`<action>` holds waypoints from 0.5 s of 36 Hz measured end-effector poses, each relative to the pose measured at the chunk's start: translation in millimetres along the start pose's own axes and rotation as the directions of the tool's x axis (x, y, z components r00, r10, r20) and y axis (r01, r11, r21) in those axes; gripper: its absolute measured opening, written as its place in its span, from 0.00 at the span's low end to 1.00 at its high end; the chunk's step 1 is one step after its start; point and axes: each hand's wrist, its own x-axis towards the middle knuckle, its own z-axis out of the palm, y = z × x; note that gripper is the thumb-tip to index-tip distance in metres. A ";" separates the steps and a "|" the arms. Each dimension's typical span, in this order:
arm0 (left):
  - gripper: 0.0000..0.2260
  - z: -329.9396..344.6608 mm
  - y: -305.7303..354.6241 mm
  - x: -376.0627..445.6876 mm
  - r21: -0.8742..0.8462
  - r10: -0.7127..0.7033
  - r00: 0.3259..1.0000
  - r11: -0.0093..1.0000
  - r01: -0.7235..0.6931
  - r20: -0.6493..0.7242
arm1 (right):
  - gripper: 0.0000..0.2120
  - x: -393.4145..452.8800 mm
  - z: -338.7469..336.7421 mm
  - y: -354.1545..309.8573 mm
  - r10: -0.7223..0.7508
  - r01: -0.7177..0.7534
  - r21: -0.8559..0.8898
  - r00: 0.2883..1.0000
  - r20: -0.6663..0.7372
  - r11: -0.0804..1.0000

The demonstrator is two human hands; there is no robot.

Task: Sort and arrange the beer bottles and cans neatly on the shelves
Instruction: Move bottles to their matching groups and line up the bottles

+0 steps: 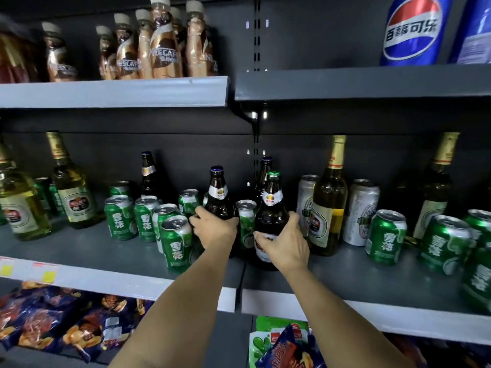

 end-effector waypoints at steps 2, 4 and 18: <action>0.37 -0.3 -4.9 -5.2 -0.025 0.044 0.999 0.999 -0.044 -0.010 | 0.40 -2.3 -7.1 2.5 0.003 -0.003 -0.018 1.000 -0.003 1.000; 0.36 -2.7 -7.3 -13.6 -0.051 0.063 0.998 0.997 -0.064 -0.028 | 0.40 -5.5 -13.9 6.2 0.005 -0.006 -0.028 1.000 -0.011 1.000; 0.29 -25.3 0.4 -92.1 -0.014 0.219 0.974 0.976 -0.218 0.053 | 0.37 -41.4 -72.3 18.8 -0.010 0.004 -0.052 0.994 -0.110 0.999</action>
